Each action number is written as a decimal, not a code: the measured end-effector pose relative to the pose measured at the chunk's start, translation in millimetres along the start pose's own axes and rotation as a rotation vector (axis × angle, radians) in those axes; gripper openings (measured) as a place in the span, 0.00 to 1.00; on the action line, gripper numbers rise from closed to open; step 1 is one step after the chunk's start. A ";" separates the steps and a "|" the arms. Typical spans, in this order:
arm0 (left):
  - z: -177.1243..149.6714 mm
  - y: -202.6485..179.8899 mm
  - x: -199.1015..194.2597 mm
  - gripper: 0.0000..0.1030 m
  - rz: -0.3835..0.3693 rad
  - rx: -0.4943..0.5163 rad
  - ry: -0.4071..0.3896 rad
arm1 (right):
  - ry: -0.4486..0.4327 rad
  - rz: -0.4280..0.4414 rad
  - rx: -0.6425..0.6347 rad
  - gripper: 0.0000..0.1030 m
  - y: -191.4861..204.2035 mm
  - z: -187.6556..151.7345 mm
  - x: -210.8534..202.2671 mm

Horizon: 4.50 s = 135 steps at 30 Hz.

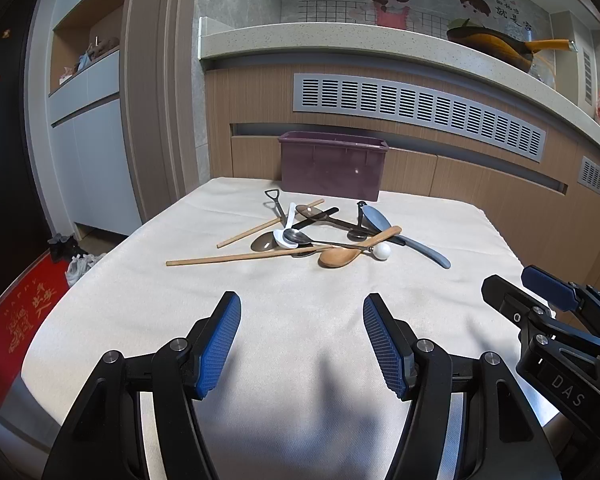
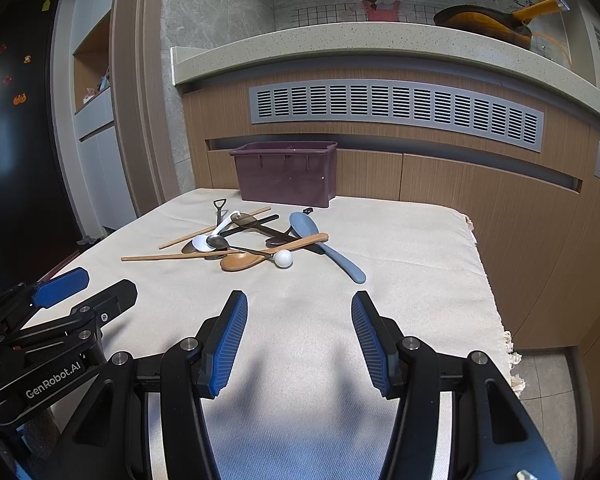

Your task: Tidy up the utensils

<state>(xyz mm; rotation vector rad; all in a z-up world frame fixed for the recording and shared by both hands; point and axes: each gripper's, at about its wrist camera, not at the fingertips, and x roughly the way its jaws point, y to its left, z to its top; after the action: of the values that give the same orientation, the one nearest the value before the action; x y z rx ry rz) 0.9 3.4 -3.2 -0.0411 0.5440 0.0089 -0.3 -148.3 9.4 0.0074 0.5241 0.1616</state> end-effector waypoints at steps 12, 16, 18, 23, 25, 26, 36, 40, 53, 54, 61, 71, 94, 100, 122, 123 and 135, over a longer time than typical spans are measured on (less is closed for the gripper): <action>-0.2 0.7 0.2 0.62 0.000 -0.001 0.000 | 0.001 0.000 0.001 0.51 -0.2 -0.1 -0.2; 0.3 0.6 0.1 0.62 0.000 -0.002 0.001 | 0.001 0.001 0.000 0.51 -0.3 -0.3 0.1; 0.0 0.7 0.2 0.62 0.001 -0.002 0.001 | 0.002 0.001 0.001 0.51 -1.0 -0.1 -0.3; 0.2 0.7 0.3 0.62 0.000 -0.001 0.001 | 0.002 0.001 0.001 0.51 -1.1 0.1 -0.8; 0.4 0.6 0.2 0.62 0.000 -0.001 0.002 | 0.001 0.001 0.001 0.51 -0.4 -0.3 -0.4; 0.1 0.8 0.5 0.62 -0.001 -0.001 0.003 | 0.002 0.001 0.001 0.51 -0.4 -0.3 -0.1; -1.7 0.6 2.3 0.62 0.003 0.000 0.013 | 0.006 0.003 0.006 0.51 -0.1 -0.4 1.1; 4.0 1.4 9.0 0.62 0.012 0.007 0.031 | -0.002 0.006 -0.010 0.51 -3.6 1.7 5.6; 98.0 42.1 99.6 0.62 -0.156 0.055 0.134 | 0.152 0.184 -0.172 0.51 -6.8 92.3 122.5; 105.0 48.9 110.3 0.62 -0.173 0.044 0.153 | 0.201 0.198 -0.200 0.51 -5.1 94.8 143.8; 122.6 84.4 167.0 0.62 -0.144 0.037 0.261 | 0.394 0.218 -0.185 0.49 -14.0 94.6 234.5; 122.4 73.4 225.3 0.62 -0.250 -0.015 0.374 | 0.402 0.182 -0.230 0.32 -15.5 91.6 248.6; 95.9 44.1 211.6 0.52 -0.179 0.052 0.378 | 0.239 0.154 -0.097 0.32 -49.3 91.3 206.0; 79.1 6.3 188.9 0.46 -0.345 0.041 0.465 | 0.228 0.136 -0.128 0.32 -41.6 89.4 198.8; 75.4 2.6 207.7 0.45 -0.494 0.253 0.609 | 0.298 0.073 -0.028 0.32 -79.0 64.6 165.3; 72.2 2.4 198.7 0.45 -0.508 0.275 0.607 | 0.303 0.074 -0.027 0.32 -78.5 63.1 165.7; 114.7 -25.9 250.1 0.45 -0.708 0.228 0.581 | 0.283 0.055 -0.039 0.32 -83.5 65.0 136.0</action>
<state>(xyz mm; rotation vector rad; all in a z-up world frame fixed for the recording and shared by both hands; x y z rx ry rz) 274.6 -18.3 -33.7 -0.0108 1.0833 -0.7759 160.9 -207.4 -6.1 -0.0400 0.8030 0.2283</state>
